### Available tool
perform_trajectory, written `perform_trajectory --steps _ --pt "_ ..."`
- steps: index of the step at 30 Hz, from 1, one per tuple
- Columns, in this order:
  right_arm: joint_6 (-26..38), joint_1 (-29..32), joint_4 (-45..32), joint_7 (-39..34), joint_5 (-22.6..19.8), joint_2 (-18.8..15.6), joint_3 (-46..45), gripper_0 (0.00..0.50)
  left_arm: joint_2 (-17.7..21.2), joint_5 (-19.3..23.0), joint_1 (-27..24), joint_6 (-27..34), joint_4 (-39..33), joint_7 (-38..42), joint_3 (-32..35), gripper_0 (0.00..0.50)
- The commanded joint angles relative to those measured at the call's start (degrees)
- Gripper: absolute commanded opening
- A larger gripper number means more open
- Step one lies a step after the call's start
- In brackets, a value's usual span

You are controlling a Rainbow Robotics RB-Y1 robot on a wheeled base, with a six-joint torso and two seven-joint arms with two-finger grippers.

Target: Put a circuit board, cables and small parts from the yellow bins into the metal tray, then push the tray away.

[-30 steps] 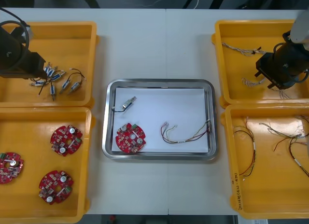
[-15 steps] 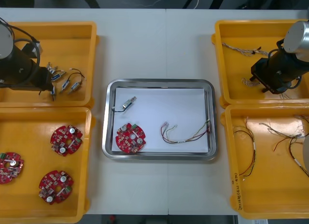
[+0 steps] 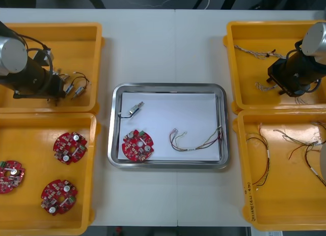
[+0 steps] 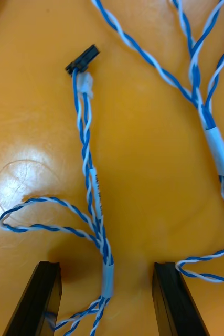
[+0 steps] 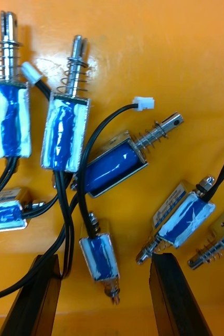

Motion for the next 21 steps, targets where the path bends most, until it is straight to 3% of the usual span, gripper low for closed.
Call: perform_trajectory --steps 1,16,18,19,20,21 --pt "-0.5 0.6 -1.8 -1.3 1.1 0.3 -1.6 0.5 -0.7 0.2 0.6 -1.9 1.0 -1.6 -1.8 0.5" --pt "-2.4 2.0 -1.8 -1.8 -2.0 0.4 -1.4 0.5 0.3 0.9 0.8 -1.4 1.1 -2.2 -1.8 0.5" --pt "-2.4 2.1 -1.8 -1.8 -2.0 0.4 -1.4 0.349 0.7 1.4 0.8 -1.0 1.1 -2.2 -1.8 0.5" --pt "-2.4 2.1 -1.8 -1.7 -2.0 0.5 -1.4 0.173 0.9 1.7 0.8 -0.5 1.0 -2.3 -1.8 0.5" --pt "-2.4 2.2 -1.8 -1.5 -2.0 0.5 -1.4 0.046 1.2 2.1 0.8 -0.1 1.0 -2.4 -1.8 0.5" --pt "-2.4 2.2 -1.8 -1.4 -1.9 0.5 -1.4 0.022 1.3 2.4 0.8 0.0 1.1 -2.5 -1.8 0.5"
